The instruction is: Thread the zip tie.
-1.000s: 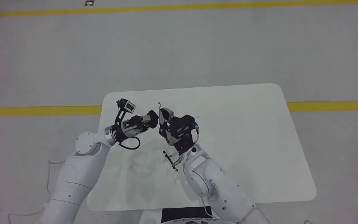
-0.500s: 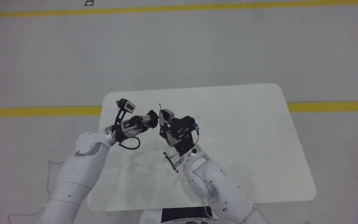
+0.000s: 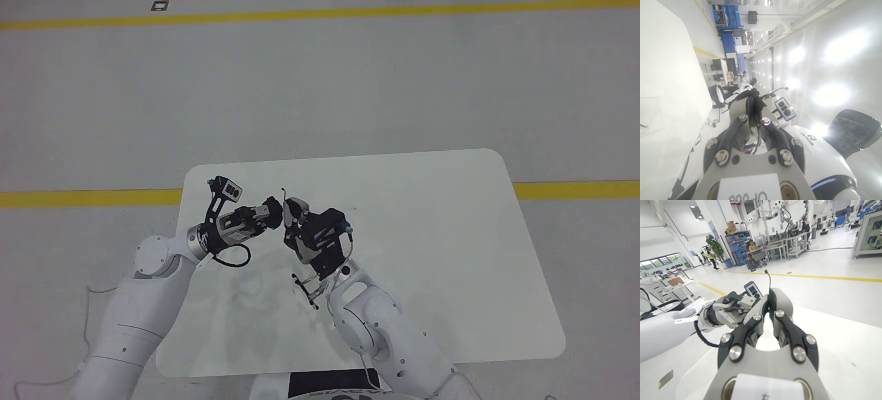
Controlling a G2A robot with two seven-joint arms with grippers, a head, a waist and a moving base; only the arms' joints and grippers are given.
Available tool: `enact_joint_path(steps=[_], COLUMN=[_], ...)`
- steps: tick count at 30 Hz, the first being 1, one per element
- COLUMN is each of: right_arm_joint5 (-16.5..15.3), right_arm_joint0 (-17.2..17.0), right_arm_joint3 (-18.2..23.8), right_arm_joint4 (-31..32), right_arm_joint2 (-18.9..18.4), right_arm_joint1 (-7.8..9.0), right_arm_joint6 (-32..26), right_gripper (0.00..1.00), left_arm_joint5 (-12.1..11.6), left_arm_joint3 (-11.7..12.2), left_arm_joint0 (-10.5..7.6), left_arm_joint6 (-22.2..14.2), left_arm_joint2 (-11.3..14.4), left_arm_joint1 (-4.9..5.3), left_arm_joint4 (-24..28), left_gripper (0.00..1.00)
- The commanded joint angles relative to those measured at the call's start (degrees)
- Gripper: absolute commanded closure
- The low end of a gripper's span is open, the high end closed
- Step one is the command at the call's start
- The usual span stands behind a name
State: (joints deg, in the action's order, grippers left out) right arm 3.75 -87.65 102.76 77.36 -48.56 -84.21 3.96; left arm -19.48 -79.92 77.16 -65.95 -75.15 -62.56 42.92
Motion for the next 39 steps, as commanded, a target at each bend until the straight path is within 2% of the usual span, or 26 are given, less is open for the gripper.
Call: enact_joint_path(steps=[1,8,9,10,11,12,24,33,39], right_arm_joint5=[0.1,0.4,0.4,0.5,0.5,0.6,0.7,-0.7,-0.7], right_arm_joint0=[0.0,0.0,0.0,-0.1,-0.1,-0.1,-0.2,-1.8,-1.9], right_arm_joint3=[0.0,0.2,0.2,0.3,0.3,0.4,0.7,2.4,2.9], right_arm_joint4=[0.2,0.0,-0.1,-0.1,-0.1,-0.1,0.1,5.6,5.9], right_arm_joint2=[0.0,-0.1,-0.1,-0.2,-0.2,-0.2,-0.5,-2.5,-2.4], right_arm_joint1=[0.00,-0.03,-0.03,-0.02,-0.02,-0.02,-0.01,0.88,0.91], right_arm_joint6=[-0.1,0.1,0.2,0.3,0.4,0.6,1.8,6.6,6.8], right_gripper=[1.00,1.00,0.71,0.57,0.09,0.00,0.00,0.00,0.00], left_arm_joint5=[0.0,0.0,0.0,0.0,0.0,0.0,0.0,0.0,0.0], left_arm_joint3=[0.0,0.0,0.0,0.0,0.0,0.0,0.0,0.0,0.0], left_arm_joint0=[0.00,0.00,0.00,0.00,0.00,0.00,0.00,0.00,0.00], left_arm_joint6=[0.0,0.0,0.0,0.0,0.0,0.0,0.0,0.0,0.0], left_arm_joint2=[0.0,0.0,0.0,0.0,0.0,0.0,0.0,0.0,0.0], left_arm_joint1=[0.00,0.00,0.00,0.00,0.00,0.00,0.00,0.00,0.00], left_arm_joint4=[0.0,0.0,0.0,0.0,0.0,0.0,0.0,0.0,0.0], left_gripper=[1.00,1.00,1.00,1.00,1.00,1.00,1.00,1.00,1.00])
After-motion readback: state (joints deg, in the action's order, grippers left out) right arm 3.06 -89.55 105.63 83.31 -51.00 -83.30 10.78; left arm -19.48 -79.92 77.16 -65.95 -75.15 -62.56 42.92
